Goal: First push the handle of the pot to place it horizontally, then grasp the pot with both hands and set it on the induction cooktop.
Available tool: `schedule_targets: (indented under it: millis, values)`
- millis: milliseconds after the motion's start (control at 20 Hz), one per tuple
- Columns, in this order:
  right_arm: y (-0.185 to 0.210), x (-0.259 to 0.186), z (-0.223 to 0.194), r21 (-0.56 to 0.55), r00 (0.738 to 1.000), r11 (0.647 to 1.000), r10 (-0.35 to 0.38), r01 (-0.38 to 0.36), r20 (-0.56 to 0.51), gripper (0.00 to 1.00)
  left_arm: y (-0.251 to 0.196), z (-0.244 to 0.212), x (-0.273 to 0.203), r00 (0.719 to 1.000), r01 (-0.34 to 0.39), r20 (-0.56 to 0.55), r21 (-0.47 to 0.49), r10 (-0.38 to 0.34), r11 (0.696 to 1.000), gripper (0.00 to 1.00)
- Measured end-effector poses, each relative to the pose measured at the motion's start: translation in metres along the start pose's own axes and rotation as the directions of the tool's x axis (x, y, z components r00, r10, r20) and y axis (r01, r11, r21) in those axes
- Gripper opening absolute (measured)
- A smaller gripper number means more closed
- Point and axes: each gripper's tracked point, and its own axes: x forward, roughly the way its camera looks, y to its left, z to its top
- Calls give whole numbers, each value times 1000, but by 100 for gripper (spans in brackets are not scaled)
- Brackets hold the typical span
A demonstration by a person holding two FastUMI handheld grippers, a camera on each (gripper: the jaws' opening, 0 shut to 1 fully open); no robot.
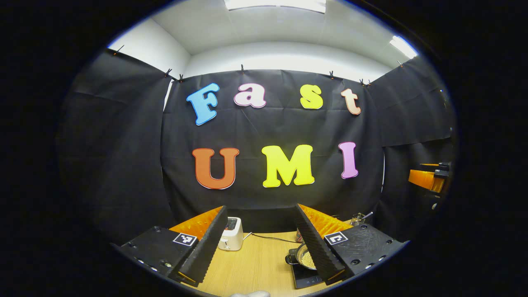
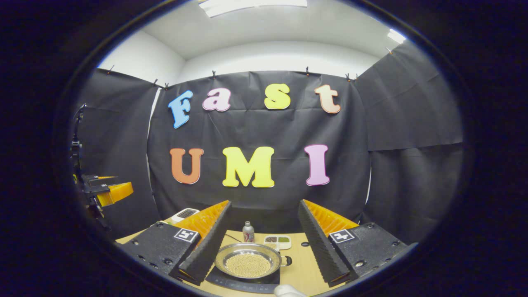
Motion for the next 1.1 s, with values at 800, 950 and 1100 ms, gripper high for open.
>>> schedule_targets:
  millis: [800, 950, 1100]
  values:
    - [-16, -36, -3, 4, 996, 996, -94, 94, 3, 100, -10, -2, -18, 998, 57, -2, -7, -57, 998, 96]
    - [-15, -39, -4, 9, 996, 996, -92, 92, 1, 100, -13, 0, -20, 998, 61, -4, -4, -61, 998, 96]
    - [-16, -42, 1, 8, 996, 996, -93, 93, 13, 100, -17, 2, -23, 998, 69, -4, -11, -69, 998, 96]
